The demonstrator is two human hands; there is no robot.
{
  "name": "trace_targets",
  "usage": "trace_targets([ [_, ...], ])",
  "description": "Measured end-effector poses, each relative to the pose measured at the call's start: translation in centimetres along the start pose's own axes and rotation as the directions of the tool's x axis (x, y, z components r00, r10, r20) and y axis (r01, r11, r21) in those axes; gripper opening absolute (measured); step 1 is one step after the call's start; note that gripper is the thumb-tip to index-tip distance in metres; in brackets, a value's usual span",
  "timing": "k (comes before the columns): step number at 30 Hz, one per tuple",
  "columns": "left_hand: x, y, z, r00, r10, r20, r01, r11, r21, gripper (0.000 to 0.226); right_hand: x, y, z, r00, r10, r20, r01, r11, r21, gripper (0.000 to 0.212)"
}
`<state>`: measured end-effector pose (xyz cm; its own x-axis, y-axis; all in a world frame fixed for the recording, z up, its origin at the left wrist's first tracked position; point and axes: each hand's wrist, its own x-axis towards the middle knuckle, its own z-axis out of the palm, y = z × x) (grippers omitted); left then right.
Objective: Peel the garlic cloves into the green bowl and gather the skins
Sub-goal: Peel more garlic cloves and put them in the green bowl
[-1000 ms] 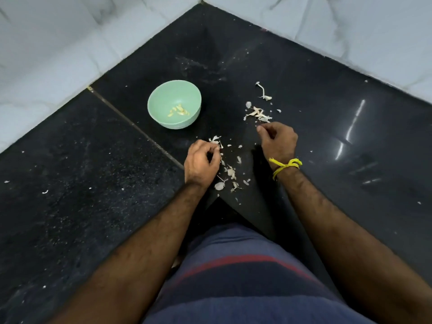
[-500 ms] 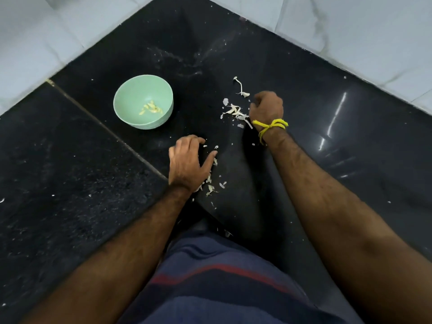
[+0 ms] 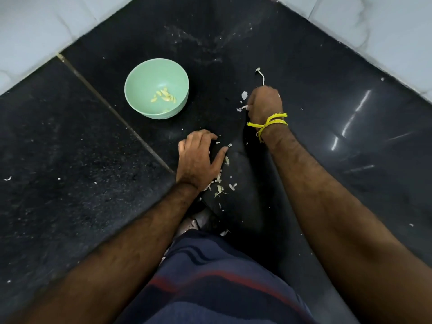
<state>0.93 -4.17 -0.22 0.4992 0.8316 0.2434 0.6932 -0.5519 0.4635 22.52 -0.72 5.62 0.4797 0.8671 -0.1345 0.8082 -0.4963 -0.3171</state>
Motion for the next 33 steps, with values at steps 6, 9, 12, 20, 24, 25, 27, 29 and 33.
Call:
trace_targets([
  [6,0.1,-0.1,0.0,1.000,-0.005,0.019,0.005,1.000,0.008,0.038,-1.1,1.1,-0.9,0.978,0.182,-0.102,-0.138,0.931,0.339,0.018],
  [9,0.0,0.0,0.0,1.000,0.002,0.020,-0.002,1.000,0.003,0.037,-1.6,1.3,-2.0,0.960,0.238,-0.144,-0.153,0.884,0.443,0.014],
  [12,0.0,0.0,-0.1,1.000,0.004,0.013,-0.004,1.000,-0.006,0.035,-1.9,1.0,-2.7,0.952,0.261,-0.161,-0.158,0.867,0.473,0.008],
  [20,-0.1,0.1,-0.3,1.000,-0.013,-0.009,0.013,0.999,-0.042,0.022,-4.4,0.4,-3.0,0.957,0.252,-0.146,-0.127,0.812,0.569,0.016],
  [24,0.0,0.3,-0.5,0.999,-0.037,-0.016,0.036,0.998,-0.045,0.022,-7.7,0.5,-1.1,0.975,0.213,0.066,-0.189,0.628,0.755,0.020],
  [25,0.0,0.3,-0.5,0.999,-0.038,-0.015,0.037,0.999,-0.039,0.021,-8.4,0.5,-0.6,0.972,0.209,0.105,-0.208,0.566,0.798,0.022],
  [27,0.0,0.3,-0.4,0.999,-0.030,-0.021,0.030,0.999,-0.021,0.019,-9.4,0.6,0.4,0.968,0.217,0.125,-0.223,0.519,0.825,0.023],
  [29,0.0,0.2,-0.3,0.999,-0.024,-0.036,0.024,1.000,-0.009,0.020,-10.1,0.8,1.1,0.960,0.229,0.161,-0.254,0.472,0.844,0.018],
  [33,-0.1,0.4,-0.5,0.999,-0.028,-0.016,0.027,1.000,-0.004,0.030,-11.0,1.5,2.2,0.976,0.198,0.089,-0.178,0.492,0.852,0.020],
])
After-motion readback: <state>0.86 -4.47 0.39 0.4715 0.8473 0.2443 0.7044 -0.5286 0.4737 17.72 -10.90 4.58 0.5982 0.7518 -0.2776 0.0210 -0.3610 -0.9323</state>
